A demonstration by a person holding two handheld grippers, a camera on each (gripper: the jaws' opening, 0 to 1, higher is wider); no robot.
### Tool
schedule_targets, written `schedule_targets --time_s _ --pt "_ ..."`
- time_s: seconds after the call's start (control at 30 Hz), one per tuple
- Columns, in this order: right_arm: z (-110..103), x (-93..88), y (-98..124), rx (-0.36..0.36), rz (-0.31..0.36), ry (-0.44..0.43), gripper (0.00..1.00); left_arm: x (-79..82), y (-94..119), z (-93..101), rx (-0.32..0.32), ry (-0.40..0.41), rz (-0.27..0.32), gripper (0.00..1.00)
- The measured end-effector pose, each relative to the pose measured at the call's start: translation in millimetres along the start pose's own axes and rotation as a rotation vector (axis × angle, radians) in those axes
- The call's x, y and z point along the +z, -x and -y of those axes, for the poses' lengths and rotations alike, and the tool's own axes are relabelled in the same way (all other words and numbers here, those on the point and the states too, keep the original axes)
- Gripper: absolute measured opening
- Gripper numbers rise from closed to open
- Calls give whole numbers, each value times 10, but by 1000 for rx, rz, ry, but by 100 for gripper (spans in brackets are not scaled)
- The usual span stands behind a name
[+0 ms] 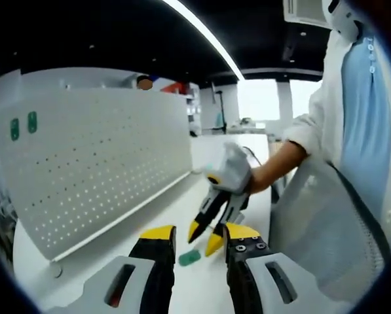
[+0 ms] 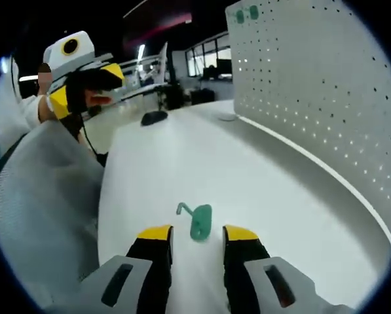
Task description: Insert the hook assembly into the mounting plate slot until the hook locks in place.
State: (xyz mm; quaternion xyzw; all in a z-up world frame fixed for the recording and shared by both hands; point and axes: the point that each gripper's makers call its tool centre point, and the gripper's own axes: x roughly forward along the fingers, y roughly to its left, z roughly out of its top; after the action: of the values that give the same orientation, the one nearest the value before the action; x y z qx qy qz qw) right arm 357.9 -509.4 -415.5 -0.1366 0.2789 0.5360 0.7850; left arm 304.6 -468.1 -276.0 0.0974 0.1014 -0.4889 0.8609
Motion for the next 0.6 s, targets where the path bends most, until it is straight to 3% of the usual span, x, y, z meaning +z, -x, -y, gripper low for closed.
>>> schedule_targets --time_s 0.6 --pt "-16 -52 -91 6 -17 16 19 -37 31 -56 5 16 2 25"
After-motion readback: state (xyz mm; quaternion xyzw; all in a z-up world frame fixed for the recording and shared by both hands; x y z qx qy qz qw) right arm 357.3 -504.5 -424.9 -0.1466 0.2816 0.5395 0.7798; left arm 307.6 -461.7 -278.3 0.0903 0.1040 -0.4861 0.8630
